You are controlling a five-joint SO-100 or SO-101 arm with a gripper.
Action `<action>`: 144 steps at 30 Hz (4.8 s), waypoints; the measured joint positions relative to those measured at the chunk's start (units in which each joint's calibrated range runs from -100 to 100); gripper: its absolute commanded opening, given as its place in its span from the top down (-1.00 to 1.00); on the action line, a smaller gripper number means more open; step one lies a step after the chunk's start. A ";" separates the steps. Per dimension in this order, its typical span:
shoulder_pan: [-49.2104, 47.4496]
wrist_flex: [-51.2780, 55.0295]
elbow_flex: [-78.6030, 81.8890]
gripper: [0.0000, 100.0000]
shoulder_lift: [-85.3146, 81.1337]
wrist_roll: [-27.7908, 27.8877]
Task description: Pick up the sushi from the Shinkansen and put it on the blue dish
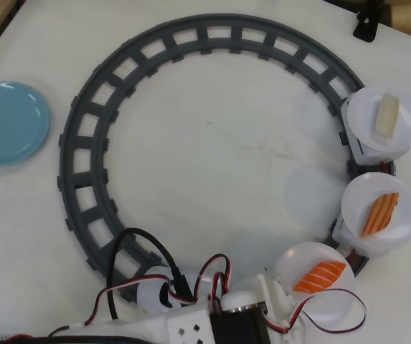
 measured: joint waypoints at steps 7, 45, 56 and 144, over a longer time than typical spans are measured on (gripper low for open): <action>0.16 -1.18 0.00 0.41 4.89 0.00; -2.13 -1.26 0.18 0.41 9.95 -0.16; -2.04 -1.26 0.00 0.81 10.54 -1.55; -79.36 -11.01 19.49 0.88 6.50 -39.78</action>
